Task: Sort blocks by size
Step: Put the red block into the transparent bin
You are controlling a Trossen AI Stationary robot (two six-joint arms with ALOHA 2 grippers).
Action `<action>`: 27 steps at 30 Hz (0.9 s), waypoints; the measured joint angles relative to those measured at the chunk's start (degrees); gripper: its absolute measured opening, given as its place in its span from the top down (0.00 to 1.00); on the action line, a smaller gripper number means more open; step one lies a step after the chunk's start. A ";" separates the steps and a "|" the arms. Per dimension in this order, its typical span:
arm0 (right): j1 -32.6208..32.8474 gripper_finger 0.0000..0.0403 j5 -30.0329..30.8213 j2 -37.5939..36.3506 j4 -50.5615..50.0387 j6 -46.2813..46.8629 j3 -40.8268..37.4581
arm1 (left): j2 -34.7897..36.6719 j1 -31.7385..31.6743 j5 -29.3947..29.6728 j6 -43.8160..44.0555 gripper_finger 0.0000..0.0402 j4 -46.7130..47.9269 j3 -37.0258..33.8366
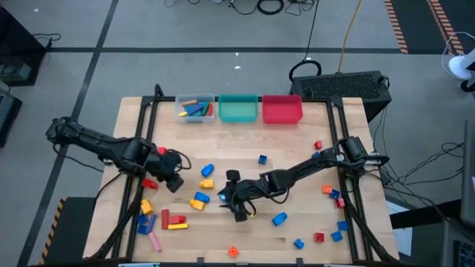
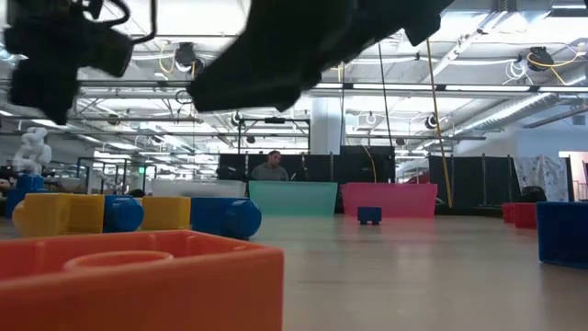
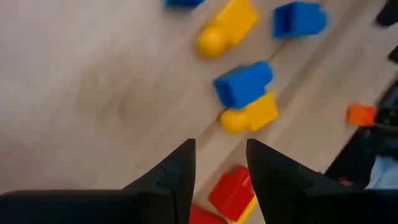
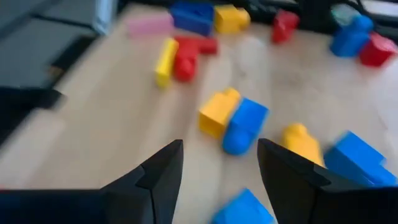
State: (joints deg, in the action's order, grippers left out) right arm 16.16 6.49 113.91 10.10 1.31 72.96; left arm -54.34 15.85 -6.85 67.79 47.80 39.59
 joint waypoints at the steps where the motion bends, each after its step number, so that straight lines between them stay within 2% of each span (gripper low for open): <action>1: -0.14 0.52 1.49 0.00 -1.20 -0.24 0.00 | -0.65 1.03 -0.02 3.75 0.64 1.09 0.00; 5: -0.47 0.52 6.71 0.00 -5.09 0.33 -0.01 | -4.66 5.54 -0.10 17.28 0.64 2.64 0.00; 8: -0.50 0.52 7.65 0.00 -5.33 1.77 -1.48 | -8.49 8.56 -2.01 24.48 0.64 1.60 0.00; 11: -0.44 0.52 8.92 0.11 -4.64 2.54 -3.53 | -12.00 10.91 -4.17 29.57 0.64 1.06 0.00; 17: -1.61 0.52 10.07 0.09 -4.46 2.18 -5.17 | -16.36 15.32 -4.31 38.34 0.64 -7.06 0.00; 22: -1.89 0.52 9.86 0.09 -4.81 1.26 -5.17 | -19.64 19.41 -6.81 44.28 0.64 -7.09 0.00; 27: -1.45 0.52 9.69 0.09 -4.96 0.76 -5.17 | -20.86 21.80 -7.26 48.90 0.54 -6.71 0.00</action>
State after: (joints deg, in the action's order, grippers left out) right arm 14.71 16.19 113.99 5.13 2.07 67.79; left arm -75.20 37.64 -14.11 116.69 41.10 39.59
